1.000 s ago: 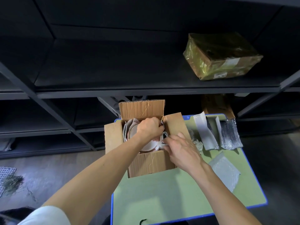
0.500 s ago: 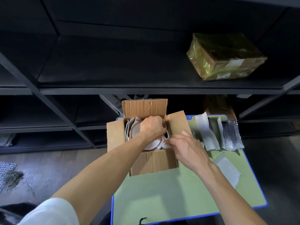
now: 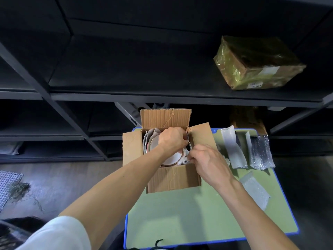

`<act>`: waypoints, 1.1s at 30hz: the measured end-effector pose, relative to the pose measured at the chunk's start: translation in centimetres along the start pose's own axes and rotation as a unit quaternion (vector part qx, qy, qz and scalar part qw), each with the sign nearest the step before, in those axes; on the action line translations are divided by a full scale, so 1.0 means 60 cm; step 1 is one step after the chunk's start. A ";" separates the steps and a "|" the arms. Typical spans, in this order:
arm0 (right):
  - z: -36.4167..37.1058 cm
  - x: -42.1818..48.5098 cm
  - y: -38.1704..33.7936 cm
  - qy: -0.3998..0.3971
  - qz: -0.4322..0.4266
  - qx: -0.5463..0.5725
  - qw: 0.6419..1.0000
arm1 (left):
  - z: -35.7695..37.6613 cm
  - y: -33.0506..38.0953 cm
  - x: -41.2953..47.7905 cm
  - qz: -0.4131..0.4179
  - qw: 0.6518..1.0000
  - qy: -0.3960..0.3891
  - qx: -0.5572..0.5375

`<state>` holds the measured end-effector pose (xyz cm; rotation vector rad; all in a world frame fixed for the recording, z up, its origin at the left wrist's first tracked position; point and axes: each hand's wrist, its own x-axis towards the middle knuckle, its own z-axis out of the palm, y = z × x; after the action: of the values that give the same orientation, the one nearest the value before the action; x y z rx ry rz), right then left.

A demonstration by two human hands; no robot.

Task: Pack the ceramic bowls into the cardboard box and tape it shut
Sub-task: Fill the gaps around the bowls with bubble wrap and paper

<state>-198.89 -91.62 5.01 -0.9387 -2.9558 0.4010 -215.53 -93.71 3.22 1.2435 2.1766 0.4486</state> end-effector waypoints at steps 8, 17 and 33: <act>0.007 0.023 0.009 -0.016 -0.041 -0.062 0.997 | 0.005 0.000 -0.005 0.010 1.000 0.003 -0.016; -0.040 0.039 -0.021 -0.126 -0.075 -0.172 0.974 | 0.006 -0.001 0.001 0.023 1.000 -0.007 -0.020; -0.029 0.007 0.004 -0.127 -0.060 -0.144 0.980 | 0.022 0.000 0.002 0.011 0.999 0.030 0.030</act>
<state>-198.95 -90.76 6.61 -0.7720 -3.3506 0.0959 -214.75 -93.61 2.19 1.3023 2.2434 0.4380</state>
